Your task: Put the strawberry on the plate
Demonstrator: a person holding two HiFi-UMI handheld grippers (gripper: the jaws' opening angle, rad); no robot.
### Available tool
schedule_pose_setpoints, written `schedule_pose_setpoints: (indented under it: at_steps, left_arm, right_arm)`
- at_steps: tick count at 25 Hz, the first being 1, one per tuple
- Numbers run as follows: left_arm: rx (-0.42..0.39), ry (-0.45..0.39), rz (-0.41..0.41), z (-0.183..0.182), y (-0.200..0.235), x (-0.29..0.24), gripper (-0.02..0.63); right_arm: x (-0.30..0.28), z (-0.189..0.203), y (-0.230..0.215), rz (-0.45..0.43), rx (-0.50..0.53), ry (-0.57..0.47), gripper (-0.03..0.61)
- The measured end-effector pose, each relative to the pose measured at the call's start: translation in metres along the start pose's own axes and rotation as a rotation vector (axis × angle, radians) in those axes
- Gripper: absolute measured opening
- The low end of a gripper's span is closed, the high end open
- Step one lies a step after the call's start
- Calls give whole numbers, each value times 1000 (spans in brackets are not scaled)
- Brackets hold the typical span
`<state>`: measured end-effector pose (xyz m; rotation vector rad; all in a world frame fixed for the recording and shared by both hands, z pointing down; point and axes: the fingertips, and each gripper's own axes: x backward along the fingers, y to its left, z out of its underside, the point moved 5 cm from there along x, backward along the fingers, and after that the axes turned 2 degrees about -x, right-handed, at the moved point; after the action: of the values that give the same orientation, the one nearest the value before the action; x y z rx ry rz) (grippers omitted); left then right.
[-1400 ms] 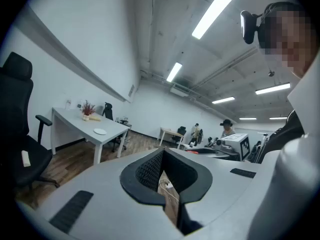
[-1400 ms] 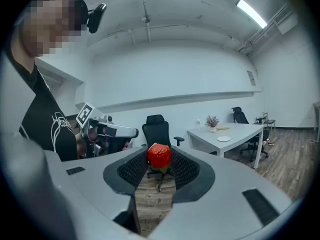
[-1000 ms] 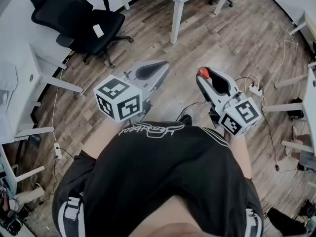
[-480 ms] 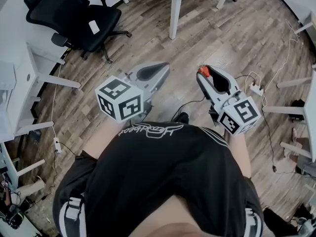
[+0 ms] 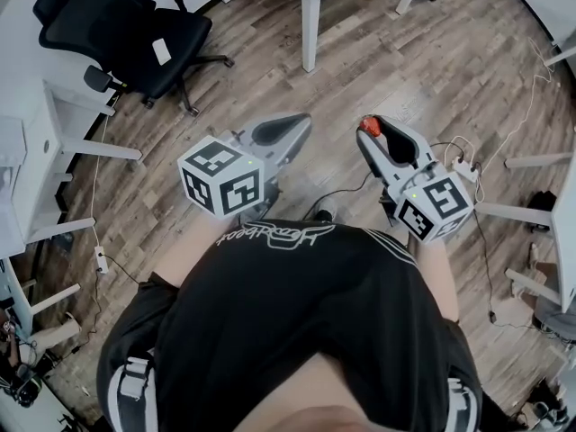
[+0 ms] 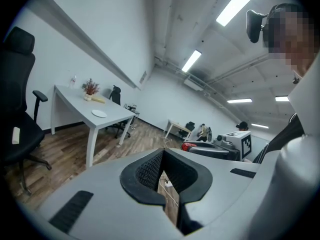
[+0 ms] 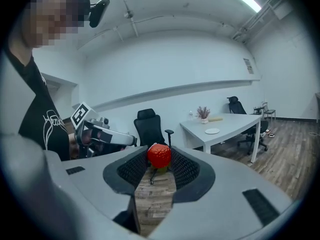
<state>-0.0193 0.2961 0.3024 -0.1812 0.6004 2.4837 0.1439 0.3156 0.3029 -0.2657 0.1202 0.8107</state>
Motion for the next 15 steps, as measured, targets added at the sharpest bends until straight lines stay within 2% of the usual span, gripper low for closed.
schedule_pose_setpoints:
  at_steps: [8,15]
  left_arm:
    - [-18,-5,-9,-17,-8,-58,8]
    - [-43,-10,-24,-28,-15,-77,8]
  right_arm:
    - [12,-16,-58,-12,20,-12,135]
    - [15,-30,-77,-33,44,-37,135]
